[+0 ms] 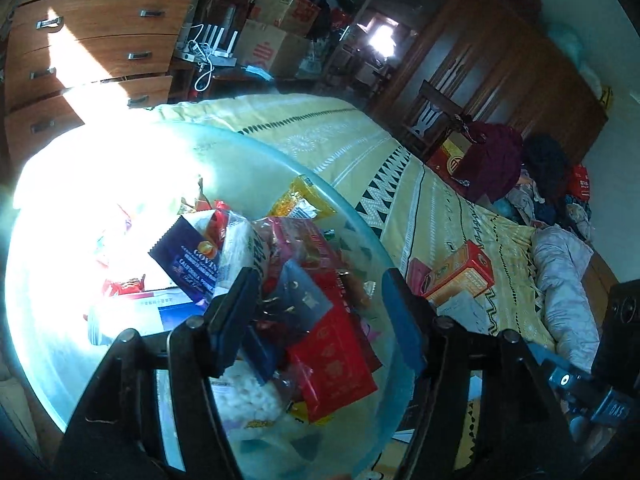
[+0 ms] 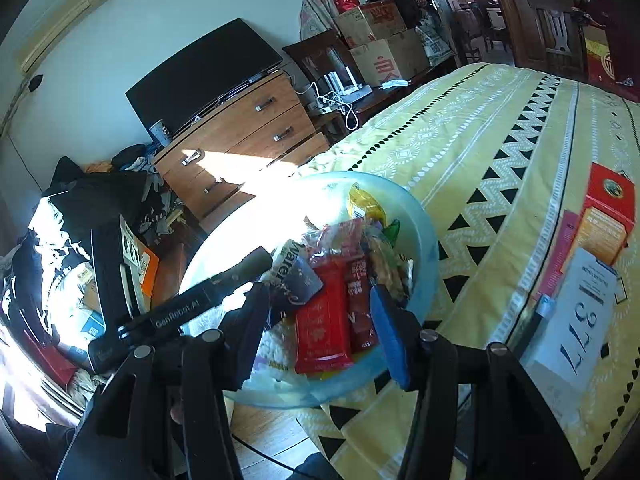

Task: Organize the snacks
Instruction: 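Open both grippers over the glass bowl to drop the packets, then move both grippers back toward the snack pile on the bed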

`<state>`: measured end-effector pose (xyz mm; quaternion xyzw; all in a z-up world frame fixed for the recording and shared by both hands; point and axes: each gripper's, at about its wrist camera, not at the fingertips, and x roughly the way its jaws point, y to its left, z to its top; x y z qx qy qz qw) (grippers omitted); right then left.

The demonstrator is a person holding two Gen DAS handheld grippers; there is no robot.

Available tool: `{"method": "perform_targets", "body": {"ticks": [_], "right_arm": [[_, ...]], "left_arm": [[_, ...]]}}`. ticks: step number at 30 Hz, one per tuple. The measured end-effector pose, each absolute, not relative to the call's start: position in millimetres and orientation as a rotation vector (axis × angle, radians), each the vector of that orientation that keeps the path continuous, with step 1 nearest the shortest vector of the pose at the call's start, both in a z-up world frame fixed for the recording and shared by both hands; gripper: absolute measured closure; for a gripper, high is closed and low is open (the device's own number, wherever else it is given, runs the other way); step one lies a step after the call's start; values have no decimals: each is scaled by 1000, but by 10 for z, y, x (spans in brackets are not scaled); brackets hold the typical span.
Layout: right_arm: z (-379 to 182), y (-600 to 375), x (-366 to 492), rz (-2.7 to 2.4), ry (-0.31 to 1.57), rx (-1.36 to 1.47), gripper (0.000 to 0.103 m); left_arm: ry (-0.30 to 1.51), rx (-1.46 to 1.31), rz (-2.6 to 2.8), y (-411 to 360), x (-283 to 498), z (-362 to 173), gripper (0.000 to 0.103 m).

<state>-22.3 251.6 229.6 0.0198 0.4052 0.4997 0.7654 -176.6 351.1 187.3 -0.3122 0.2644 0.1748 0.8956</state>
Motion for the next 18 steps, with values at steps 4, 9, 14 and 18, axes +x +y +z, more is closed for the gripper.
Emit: {"method": "perform_targets", "body": {"ticks": [4,9,14,18], "right_arm": [[2117,2075,-301,1020,920,95,38],[1955,1617,-336,949,962,148,38],[1902,1378,-359,916,971,190,34],[1883,1360,-394,916,973,191,31]], "left_arm": [[538,-649,325,3414,-1742,1952,37],[533,-639,297,3326,-1727,1994,37],[546,-626,288,3248,-1698,1993,35],[550,-624,293,3194,-1696,1987,33]]}}
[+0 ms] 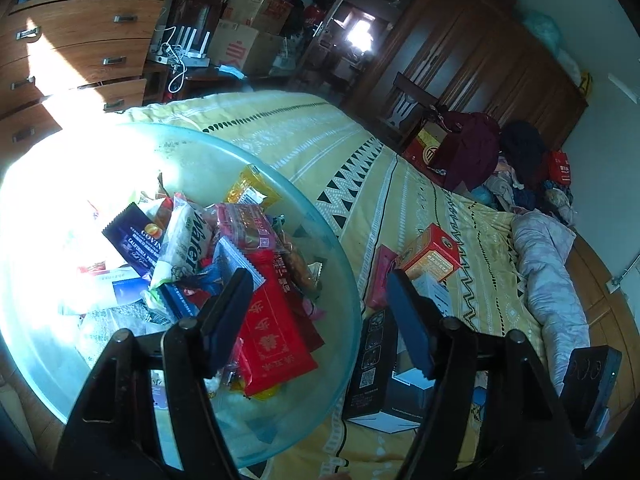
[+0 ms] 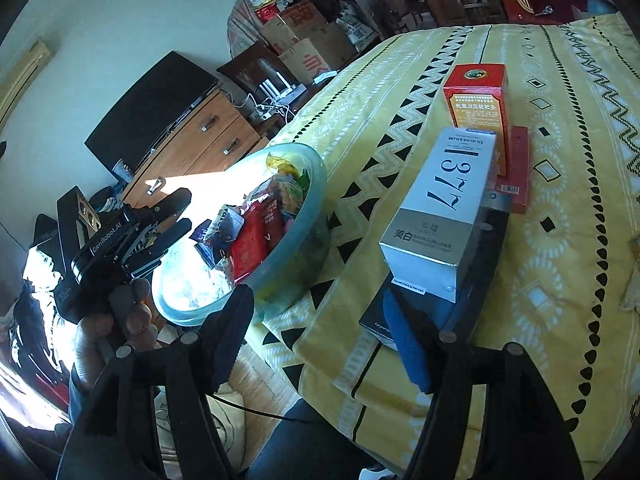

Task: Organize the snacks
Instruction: 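Move both grippers back toward the snack pile on the bed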

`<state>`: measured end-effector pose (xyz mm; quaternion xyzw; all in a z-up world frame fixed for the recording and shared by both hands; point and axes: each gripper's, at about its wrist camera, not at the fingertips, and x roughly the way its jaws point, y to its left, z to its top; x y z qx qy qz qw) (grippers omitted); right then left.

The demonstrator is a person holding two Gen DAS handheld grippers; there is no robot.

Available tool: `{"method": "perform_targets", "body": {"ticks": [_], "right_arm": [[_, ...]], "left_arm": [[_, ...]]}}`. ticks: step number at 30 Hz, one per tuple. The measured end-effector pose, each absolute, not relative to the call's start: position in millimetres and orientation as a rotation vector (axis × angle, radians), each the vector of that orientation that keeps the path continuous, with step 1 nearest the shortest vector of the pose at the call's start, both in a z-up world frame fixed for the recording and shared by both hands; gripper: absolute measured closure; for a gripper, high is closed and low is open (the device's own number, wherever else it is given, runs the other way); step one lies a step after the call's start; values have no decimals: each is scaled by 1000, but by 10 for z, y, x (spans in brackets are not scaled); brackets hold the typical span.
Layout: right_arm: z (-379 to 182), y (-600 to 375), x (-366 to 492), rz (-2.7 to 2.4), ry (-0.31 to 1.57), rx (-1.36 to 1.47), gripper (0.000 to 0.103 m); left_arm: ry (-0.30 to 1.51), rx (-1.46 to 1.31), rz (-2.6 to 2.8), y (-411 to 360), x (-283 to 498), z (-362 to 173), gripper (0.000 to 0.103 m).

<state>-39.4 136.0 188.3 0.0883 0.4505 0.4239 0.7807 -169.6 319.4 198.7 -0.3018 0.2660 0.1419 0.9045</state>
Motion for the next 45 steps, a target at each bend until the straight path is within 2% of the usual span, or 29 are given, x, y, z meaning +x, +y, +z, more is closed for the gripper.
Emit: {"method": "perform_targets", "body": {"ticks": [7,15,28,36,41,45], "right_arm": [[1892,1326,-433,917,972,183,24],[1835,1200,-453,899,991,197,24],[1774,1171,-472,890,1013,198,22],[1727,1150,-504,880,1024,188,21],[1678,932,-569,823,1015,153,21],[1477,471,-690,746,1035,180,19]], "left_arm": [[553,-614,288,3152,-1681,2022,33],[549,-615,273,3098,-1671,2045,31],[544,-626,284,3114,-1717,2041,22],[547,-624,279,3098,-1722,2050,22],[570,-569,209,2776,-1608,2101,22],[609,-459,54,2161,-1427,2135,22]]}}
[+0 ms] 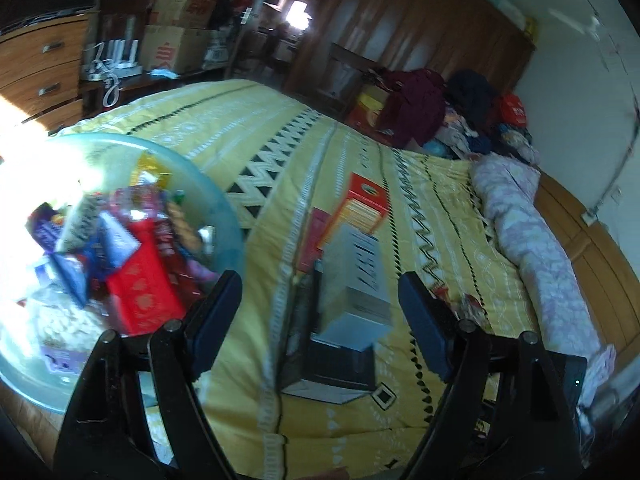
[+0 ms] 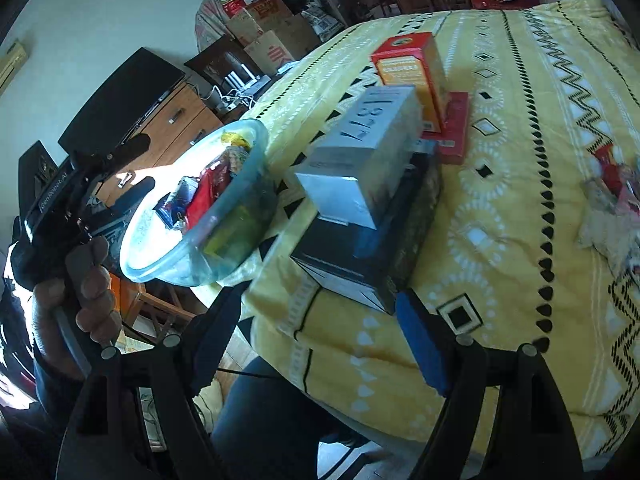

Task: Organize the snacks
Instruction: 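Move both grippers back toward the snack pile on the bed, then grasp the clear bag of white grains with the left gripper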

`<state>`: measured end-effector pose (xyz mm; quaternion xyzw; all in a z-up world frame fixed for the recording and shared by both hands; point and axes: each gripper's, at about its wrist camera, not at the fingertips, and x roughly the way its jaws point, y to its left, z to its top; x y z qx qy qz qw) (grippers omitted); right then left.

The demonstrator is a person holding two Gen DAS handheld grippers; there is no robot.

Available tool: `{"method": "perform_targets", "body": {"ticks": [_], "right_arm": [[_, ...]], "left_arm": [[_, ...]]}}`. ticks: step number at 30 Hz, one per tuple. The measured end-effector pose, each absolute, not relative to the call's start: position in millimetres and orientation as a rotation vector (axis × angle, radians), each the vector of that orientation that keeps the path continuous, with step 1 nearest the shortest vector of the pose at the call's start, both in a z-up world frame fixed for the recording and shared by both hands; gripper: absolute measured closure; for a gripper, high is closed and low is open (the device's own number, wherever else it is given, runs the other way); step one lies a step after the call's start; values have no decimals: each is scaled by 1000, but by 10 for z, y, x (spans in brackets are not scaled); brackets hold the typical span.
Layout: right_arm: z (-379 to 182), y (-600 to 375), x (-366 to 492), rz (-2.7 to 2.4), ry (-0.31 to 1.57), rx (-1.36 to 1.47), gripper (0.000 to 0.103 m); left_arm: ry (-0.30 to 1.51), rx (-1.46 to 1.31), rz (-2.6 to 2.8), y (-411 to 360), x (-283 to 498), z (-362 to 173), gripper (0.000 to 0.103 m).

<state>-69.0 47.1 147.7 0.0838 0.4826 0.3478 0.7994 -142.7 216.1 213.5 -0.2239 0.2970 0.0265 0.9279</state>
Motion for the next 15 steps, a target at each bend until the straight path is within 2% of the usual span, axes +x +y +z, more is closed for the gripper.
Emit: {"method": "perform_targets", "body": {"ticks": [7,15], "right_arm": [[1031,-623,-864,551,1109,301,17],[718,-1629,-859,422,1117,444,17]], "left_arm": [[725,-294,-260,846,-1005,2011,22],[964,-282,-385,30,-202,1192,22]]}}
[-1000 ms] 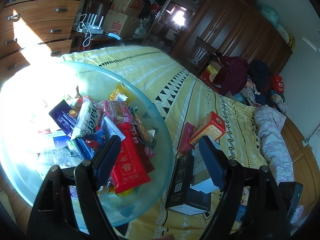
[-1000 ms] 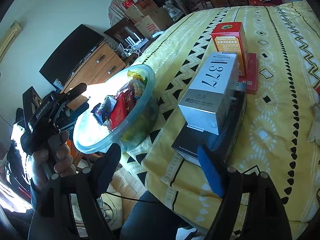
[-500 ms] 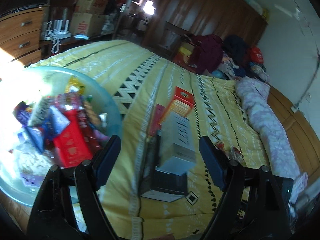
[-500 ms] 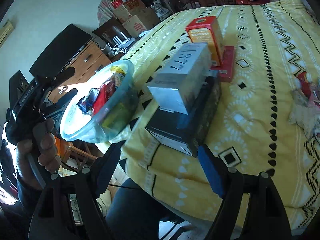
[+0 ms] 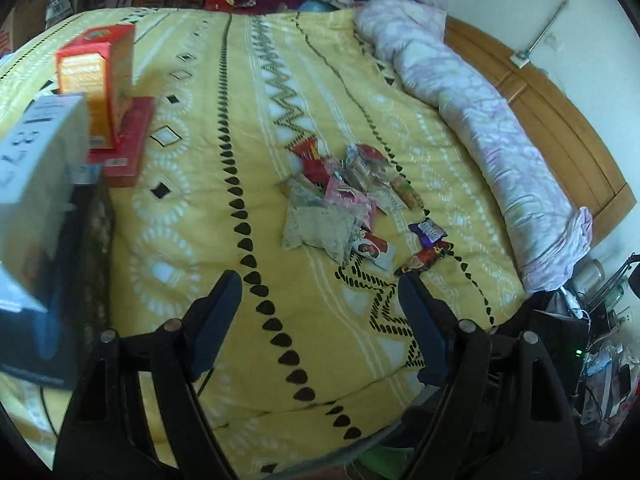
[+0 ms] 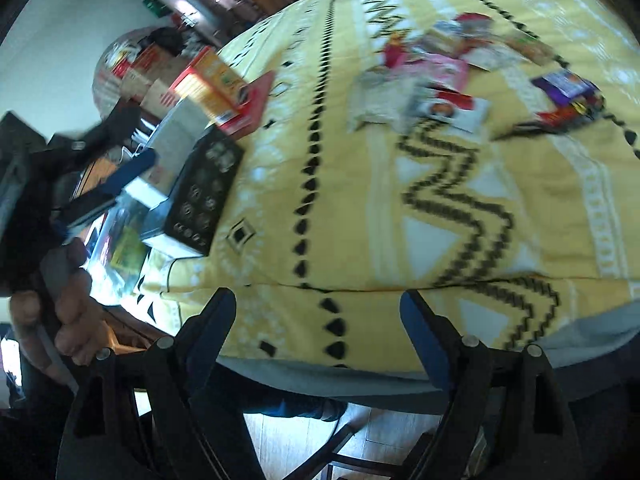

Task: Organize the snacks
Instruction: 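Grasp the clear bag of white grains with the left gripper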

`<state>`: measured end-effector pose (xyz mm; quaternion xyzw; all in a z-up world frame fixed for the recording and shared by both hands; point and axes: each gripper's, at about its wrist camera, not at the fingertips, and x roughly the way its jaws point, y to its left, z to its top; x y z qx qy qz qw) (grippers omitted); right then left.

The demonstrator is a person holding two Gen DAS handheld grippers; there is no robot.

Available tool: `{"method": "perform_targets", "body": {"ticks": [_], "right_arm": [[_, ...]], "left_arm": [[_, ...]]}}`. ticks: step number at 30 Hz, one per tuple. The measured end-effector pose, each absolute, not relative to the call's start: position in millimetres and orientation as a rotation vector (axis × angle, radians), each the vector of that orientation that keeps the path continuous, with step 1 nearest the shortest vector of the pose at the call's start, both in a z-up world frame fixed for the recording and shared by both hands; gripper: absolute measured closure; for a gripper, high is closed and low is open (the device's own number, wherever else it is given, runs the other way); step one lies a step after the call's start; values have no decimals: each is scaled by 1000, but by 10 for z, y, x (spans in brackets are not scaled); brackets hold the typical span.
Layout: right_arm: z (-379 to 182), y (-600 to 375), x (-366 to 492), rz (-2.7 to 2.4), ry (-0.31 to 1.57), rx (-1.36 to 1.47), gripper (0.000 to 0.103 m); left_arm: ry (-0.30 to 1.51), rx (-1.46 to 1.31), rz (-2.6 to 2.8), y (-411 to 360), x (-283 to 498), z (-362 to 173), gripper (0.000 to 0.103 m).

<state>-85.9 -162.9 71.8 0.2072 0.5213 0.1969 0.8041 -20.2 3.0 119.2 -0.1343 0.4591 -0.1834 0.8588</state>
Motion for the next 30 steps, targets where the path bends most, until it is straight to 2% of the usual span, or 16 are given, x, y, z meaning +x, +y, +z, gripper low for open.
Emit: {"method": "perform_targets", "body": {"ticks": [7,11,13,15,18,19,21,22,28,30], "right_arm": [[503,-2164,-743,379,1121,537,17],[404,-2448,-698,348,1124,594,17],[385,-2530,-674,342,1121,609,17],[380,-2585,-642,339,1114,614,16],[356,-2636,-582,334,1111,611,16],[347,-2645,-566,331,1110,609,16],[330,-2677,-536,322,1111,606,16],[332,-2697,-525,319,1110,605,16],[577,-2823,-378,271,1046,536,16],[632,-2923,-247,255,1021,589,12]], "left_arm": [[1072,-250,-415,-496,387,592,22],[1082,-227,-425,-670,561,459,21],[1069,-197,-383,-708,637,401,13],[1072,-193,-358,-702,695,321,13],[1061,-163,-344,-719,670,295,20],[1052,-139,-344,-724,641,309,31],[1040,-112,-343,-686,586,349,46],[1036,-116,-345,-638,532,393,49],[1043,-134,-299,-363,237,458,54],[1049,-135,-290,-300,145,460,55]]}}
